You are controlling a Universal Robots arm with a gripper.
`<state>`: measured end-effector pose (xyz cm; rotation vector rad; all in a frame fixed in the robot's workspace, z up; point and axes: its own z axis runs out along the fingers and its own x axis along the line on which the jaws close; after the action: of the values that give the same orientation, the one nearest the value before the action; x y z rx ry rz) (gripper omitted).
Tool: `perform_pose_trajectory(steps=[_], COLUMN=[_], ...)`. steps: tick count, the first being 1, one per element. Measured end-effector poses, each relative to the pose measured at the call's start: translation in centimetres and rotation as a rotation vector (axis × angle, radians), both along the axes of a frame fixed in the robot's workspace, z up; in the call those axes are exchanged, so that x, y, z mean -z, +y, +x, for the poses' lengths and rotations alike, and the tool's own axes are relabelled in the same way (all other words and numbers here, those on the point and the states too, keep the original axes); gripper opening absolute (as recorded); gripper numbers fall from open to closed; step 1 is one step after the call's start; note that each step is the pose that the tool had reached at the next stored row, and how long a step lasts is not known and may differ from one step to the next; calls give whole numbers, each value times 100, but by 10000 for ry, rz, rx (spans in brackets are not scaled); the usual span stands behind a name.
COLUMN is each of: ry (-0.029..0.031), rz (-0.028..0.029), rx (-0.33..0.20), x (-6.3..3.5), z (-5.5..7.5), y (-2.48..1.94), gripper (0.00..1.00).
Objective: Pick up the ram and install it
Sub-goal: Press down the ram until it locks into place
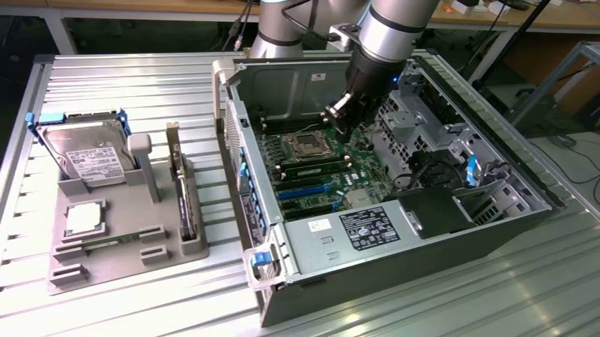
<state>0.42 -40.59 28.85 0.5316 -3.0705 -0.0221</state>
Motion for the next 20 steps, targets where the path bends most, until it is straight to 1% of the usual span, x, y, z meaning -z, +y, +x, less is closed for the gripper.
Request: perform_pose_trajectory(steps=[1,3,7,8,9,11,14,17,20], ry=[0,0,0,0,0,0,0,0,0], rz=[0,1,0,0,1,0,0,0,1], rx=[136,585,1227,1589,1845,2184,3056,3497,3553], x=[0,2,3,4,4,5,7,7,8], z=[0,0,0,0,0,0,0,0,0], y=[0,0,0,0,0,0,0,0,0], gripper=[11,11,11,11,11,11,11,11,11])
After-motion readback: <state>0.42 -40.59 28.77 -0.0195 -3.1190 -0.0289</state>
